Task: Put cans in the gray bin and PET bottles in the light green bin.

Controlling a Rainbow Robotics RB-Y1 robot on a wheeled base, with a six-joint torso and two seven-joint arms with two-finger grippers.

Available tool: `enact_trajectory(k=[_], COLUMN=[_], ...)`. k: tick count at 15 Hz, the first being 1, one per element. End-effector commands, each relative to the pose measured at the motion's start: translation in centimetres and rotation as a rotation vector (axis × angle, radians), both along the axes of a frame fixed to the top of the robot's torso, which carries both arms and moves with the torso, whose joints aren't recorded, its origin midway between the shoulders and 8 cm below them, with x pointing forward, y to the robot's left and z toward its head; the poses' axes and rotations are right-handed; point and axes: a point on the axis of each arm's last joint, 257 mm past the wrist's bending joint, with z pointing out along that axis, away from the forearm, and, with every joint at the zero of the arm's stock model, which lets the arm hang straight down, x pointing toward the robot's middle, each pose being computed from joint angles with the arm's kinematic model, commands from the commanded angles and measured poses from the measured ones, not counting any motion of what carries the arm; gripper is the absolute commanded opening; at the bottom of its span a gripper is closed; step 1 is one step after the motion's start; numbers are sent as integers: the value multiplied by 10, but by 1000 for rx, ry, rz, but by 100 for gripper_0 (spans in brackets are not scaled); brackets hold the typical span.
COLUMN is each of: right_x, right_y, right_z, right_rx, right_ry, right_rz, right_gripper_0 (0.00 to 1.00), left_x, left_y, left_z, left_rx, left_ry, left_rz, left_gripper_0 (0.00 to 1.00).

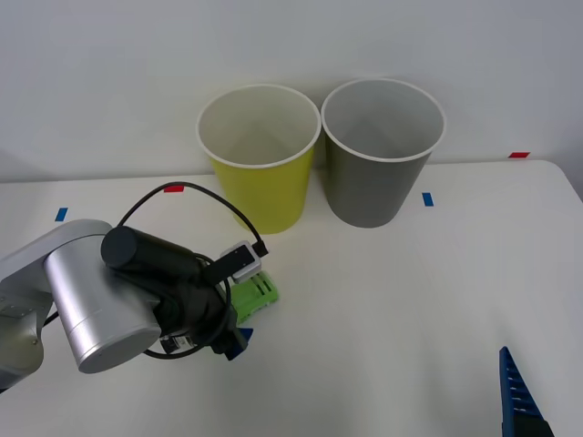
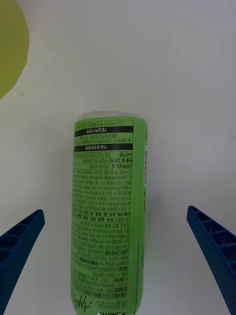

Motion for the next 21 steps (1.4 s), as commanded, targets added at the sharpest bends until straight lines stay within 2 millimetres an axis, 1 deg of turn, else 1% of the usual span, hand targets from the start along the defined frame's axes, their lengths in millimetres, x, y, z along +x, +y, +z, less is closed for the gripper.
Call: enact_trajectory(k=[1,4,6,7,9,11,13,15,18,20,21], right_x=[0,0,0,0,0,0,0,0,0,0,0], right_y=[0,0,0,0,0,0,0,0,0,0,0], right_z=[0,0,0,0,0,0,0,0,0,0,0], right_rx=[0,0,0,0,0,0,0,0,0,0,0], right_ry=[0,0,0,0,0,0,0,0,0,0,0], right_rz=[0,0,0,0,0,0,0,0,0,0,0], right_gripper_0=[100,100,100,100,100,100,100,100,100,100,100], left_x=[12,21,29,29,25,22,26,31,34,35,31], left_y=[-5,-16,-18,-20,-24,-23,-14,-16,-11,-9,-9], left_z=[-4,-16,-19,-19,-18,-21,-31,-33,-42,-41,-40], left_rx=[37,84,115,122,153,169,185,186,195,204,215], left_ry=[8,18,21,29,59,74,100,109,135,140,155], left_rz=[-30,-47,-48,-46,-40,-32,-1,9,41,51,56], left_gripper_0=[100,100,100,100,100,100,100,100,100,100,100])
